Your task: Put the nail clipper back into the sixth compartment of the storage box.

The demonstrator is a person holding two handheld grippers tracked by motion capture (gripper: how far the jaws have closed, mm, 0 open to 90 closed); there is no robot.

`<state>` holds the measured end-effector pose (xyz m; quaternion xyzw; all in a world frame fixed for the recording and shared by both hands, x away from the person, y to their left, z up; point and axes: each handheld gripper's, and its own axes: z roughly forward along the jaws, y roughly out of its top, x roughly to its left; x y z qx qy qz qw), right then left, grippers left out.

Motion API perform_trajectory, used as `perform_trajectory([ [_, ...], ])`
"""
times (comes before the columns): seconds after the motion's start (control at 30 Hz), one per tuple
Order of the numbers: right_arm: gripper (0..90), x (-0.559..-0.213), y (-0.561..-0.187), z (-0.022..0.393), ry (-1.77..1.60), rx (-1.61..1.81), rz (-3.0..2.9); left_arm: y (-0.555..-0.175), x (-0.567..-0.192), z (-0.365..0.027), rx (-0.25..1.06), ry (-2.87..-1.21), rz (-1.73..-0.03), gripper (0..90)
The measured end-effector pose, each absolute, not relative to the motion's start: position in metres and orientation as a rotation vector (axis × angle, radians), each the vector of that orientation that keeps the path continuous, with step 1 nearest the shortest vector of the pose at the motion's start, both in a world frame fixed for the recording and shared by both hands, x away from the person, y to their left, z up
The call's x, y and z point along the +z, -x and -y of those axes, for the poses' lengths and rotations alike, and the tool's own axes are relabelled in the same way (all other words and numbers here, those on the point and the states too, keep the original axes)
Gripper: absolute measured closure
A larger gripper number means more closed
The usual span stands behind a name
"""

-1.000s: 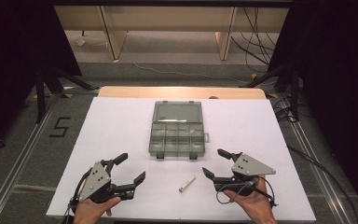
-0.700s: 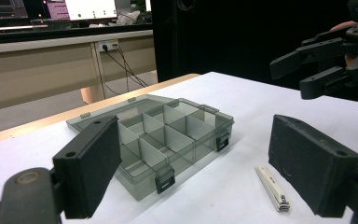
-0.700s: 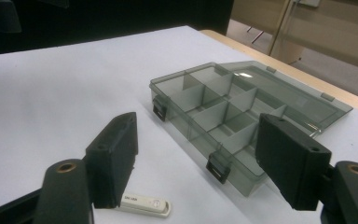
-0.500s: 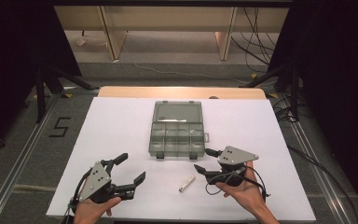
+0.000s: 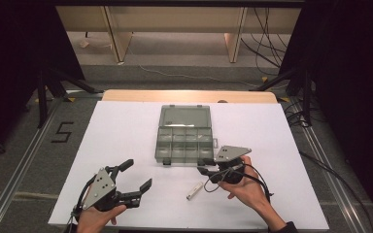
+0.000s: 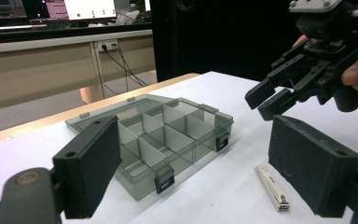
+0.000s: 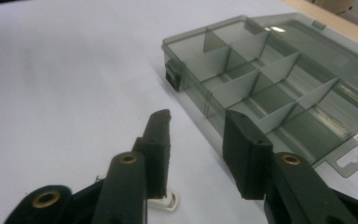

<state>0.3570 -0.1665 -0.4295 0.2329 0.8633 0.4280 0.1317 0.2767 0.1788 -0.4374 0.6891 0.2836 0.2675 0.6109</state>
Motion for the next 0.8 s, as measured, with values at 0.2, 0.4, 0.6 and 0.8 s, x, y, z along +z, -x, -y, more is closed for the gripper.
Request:
perform_trajectory([
  [0.2,77.6,-0.439,-0.360,0.159,-0.608,1.154,-2.582,-0.277,-0.438,-0.179,0.615,-1.589,-0.654,16.3],
  [0.4,86.8,-0.449,-0.363,0.151,-0.550,1.091,-2.644,-0.277,-0.437,-0.178,0.614,-1.592,-0.652,16.3],
  [0.6,90.0,-0.455,-0.368,0.146,-0.526,1.065,-2.676,-0.277,-0.437,-0.178,0.613,-1.591,-0.652,16.3],
  [0.8,90.0,-0.462,-0.374,0.138,-0.502,1.006,-2.713,-0.277,-0.437,-0.178,0.613,-1.593,-0.649,16.3],
])
